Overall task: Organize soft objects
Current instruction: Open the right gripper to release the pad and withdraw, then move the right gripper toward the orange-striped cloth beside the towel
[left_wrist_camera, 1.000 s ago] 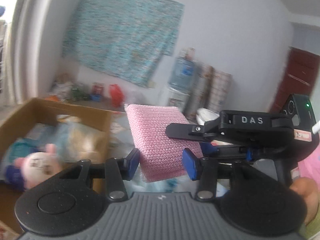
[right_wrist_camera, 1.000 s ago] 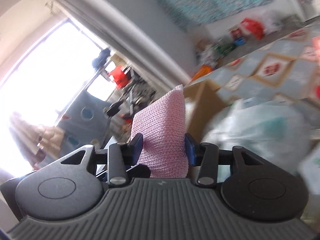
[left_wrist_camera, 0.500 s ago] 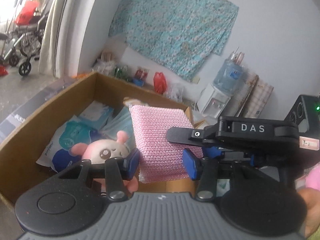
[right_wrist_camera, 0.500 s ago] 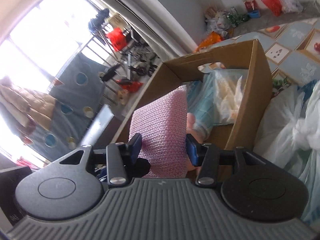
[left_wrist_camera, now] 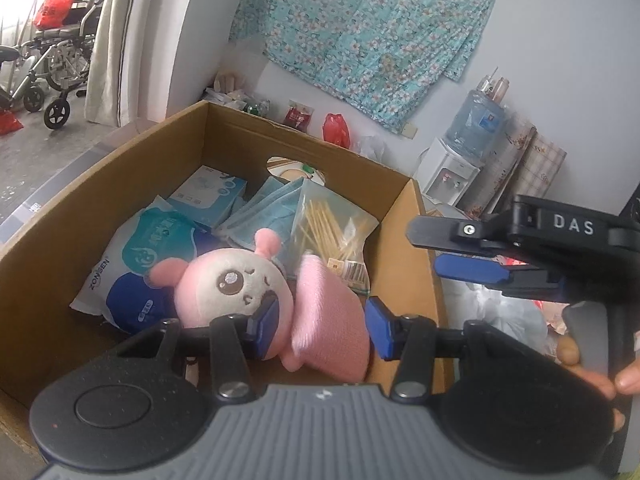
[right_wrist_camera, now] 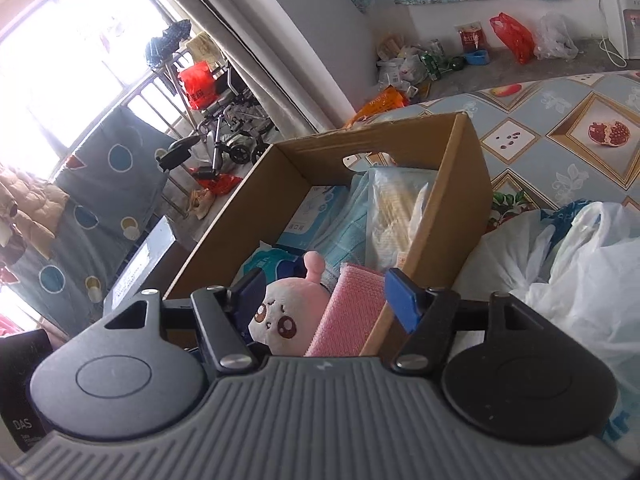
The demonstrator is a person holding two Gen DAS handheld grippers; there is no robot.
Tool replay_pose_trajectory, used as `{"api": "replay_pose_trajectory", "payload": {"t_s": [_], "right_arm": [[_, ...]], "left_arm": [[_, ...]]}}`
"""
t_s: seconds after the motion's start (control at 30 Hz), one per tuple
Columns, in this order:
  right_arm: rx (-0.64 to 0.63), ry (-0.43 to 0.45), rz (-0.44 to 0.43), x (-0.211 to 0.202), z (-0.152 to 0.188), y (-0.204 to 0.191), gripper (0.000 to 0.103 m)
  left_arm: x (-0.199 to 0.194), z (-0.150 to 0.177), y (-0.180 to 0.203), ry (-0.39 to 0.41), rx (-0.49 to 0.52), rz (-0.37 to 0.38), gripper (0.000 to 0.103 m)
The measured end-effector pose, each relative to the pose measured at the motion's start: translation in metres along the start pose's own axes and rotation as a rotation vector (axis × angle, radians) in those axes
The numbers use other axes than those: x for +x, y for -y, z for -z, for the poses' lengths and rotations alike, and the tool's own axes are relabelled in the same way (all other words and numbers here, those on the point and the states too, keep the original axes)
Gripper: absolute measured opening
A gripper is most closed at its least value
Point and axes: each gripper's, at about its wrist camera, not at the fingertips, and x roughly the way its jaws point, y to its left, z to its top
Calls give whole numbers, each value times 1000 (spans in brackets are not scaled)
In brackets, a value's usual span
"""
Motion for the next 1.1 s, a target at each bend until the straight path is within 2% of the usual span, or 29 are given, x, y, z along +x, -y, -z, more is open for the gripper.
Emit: {"api": "replay_pose_trajectory", "payload": {"t_s": [0.2, 0.37, 0.43, 0.53, 0.67, 0.83, 1.03, 1.1], "right_arm": [[28, 36, -35, -26, 7, 11, 70], [36, 117, -56, -84, 24, 24, 79], [23, 151, -24, -114, 30, 31, 80], [26, 214, 58, -163, 38, 49, 81], [92, 290, 153, -227, 57, 82, 83], [191, 312, 255, -276, 92, 127, 83], [326, 275, 300, -293, 129, 182, 83], [378, 267, 301, -293, 139, 200, 83]], "left_arm": [[-17, 2, 11, 44, 39, 1, 64], [-46, 8, 34, 89, 100, 59, 77], [-58, 12, 49, 116, 147, 89, 86], [-76, 22, 78, 157, 241, 136, 92], [-85, 41, 122, 165, 362, 234, 95], [-70, 73, 175, 119, 481, 325, 95], [-36, 122, 240, 72, 660, 413, 94], [-19, 136, 261, 47, 723, 414, 91]]}}
